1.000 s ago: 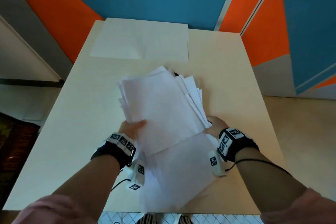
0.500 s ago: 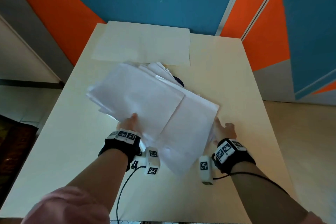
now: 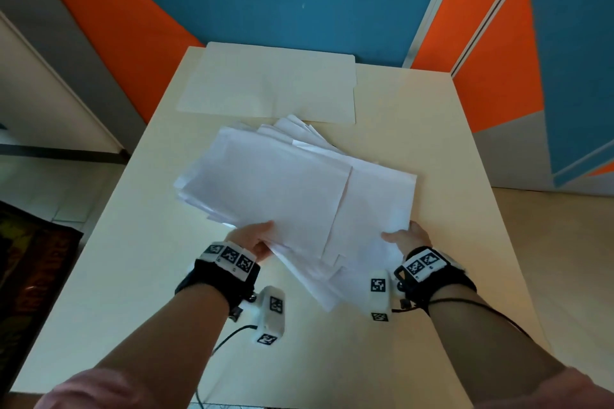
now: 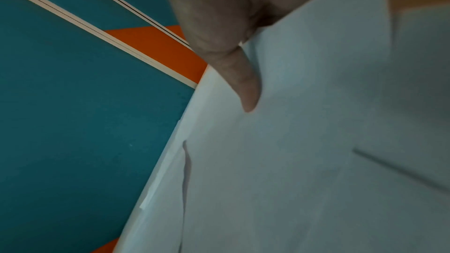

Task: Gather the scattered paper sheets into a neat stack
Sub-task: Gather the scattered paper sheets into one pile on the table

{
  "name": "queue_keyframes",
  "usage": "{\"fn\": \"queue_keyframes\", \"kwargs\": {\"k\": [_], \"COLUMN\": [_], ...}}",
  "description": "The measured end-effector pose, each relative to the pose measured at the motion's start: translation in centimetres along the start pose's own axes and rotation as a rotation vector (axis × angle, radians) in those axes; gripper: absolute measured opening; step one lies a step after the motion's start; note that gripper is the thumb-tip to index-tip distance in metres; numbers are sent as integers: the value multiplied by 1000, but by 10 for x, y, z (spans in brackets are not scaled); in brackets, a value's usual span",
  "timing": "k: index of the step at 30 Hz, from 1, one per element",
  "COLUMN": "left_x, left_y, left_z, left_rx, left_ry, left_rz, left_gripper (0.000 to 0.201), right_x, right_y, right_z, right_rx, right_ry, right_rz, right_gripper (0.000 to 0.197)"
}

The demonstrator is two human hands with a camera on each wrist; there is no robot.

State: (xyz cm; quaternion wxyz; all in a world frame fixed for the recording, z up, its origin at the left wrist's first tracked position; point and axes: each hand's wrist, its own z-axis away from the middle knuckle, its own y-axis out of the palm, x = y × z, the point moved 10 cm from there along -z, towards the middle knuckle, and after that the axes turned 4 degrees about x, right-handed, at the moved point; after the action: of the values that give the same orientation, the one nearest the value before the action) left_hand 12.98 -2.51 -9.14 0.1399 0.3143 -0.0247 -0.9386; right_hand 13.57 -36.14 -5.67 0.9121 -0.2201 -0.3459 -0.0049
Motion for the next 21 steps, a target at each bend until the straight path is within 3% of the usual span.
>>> {"fn": "queue_keyframes", "kwargs": {"k": [1, 3, 4, 6, 10, 14, 19, 21], "left_x": [-11, -48, -70, -107, -162, -180, -169, -173], "left_y": [-19, -71, -87, -102, -97, -92, -21, -17], "left_z": [8, 23, 32, 31, -8, -56, -75, -71], "left_rx": [-128, -501, -623, -719, -659, -519, -182, -267], "left_ry": [17, 105, 121, 177, 276, 218, 289, 317], "left_rz": [-59, -309, -489, -683, -838, -1005, -1148, -1139], "left_gripper": [25, 68, 83, 90, 83, 80, 56, 56], "right_x": [1, 1, -1, -4, -17, -23, -15, -15], "right_y": [-3, -5, -5, -5, -10, -13, 15, 27], "right_z": [-1, -4, -4, -6, -14, -20, -20, -18], "right_rx": [0, 4, 8, -1, -84, -169, -98, -60], "right_ry": [-1, 7, 13, 0, 1, 2, -14, -16], "right_rz": [20, 22, 5, -48, -202, -247, -208, -240], "right_gripper": [55, 56, 57, 57, 57, 58, 62, 63]}}
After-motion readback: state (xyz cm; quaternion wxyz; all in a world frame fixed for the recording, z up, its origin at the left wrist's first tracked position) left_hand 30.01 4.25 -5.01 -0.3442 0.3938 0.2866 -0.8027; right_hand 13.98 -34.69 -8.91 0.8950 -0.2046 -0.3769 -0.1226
